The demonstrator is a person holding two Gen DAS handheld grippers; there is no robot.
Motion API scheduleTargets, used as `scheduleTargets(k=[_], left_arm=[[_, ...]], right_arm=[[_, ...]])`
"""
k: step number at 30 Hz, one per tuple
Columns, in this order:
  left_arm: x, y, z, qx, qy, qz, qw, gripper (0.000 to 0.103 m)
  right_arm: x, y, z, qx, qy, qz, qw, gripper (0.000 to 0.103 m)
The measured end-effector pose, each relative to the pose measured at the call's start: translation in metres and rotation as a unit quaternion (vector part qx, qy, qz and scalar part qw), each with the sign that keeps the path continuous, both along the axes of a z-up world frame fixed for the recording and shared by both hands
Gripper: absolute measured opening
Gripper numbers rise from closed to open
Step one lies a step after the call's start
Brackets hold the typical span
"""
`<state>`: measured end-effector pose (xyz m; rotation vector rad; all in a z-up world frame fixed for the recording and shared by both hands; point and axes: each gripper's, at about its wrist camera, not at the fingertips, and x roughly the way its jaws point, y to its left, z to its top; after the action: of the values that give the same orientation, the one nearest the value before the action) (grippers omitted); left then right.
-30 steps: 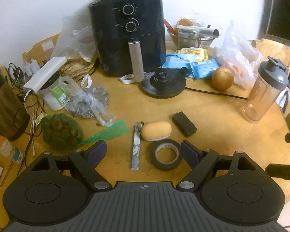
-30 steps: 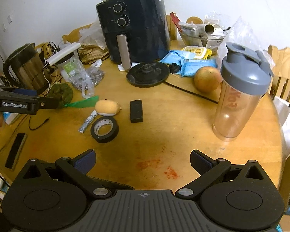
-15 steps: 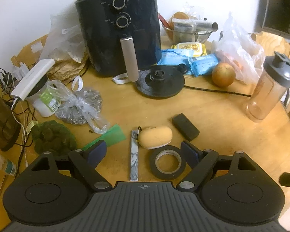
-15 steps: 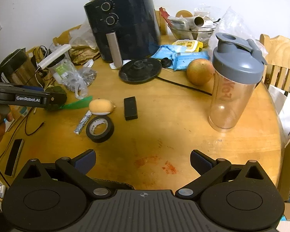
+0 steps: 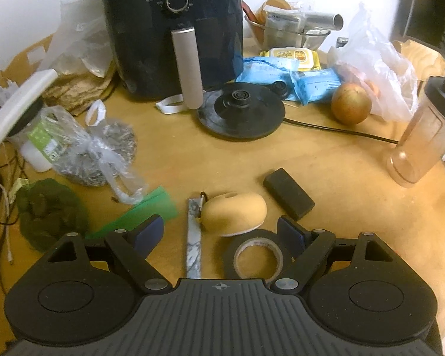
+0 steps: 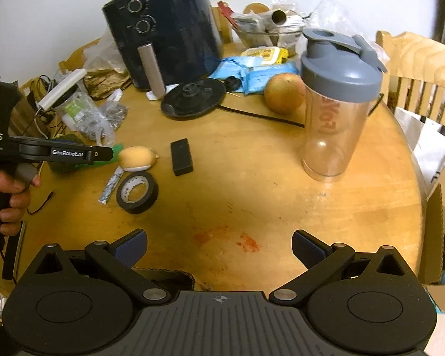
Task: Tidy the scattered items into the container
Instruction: 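Move the left gripper down onto the beige sponge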
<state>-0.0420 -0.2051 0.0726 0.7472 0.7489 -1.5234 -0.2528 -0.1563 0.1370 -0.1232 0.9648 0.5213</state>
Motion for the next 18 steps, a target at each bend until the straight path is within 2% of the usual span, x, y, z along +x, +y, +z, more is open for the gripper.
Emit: scheduleTargets(k=[18], left_arm=[[-0.008, -0.052, -0.052, 0.061, 0.020, 0.034, 0.9974, 0.084]], right_arm=[[0.001, -0.008, -0.008, -0.013, 0.019, -0.043, 0.999, 0.103]])
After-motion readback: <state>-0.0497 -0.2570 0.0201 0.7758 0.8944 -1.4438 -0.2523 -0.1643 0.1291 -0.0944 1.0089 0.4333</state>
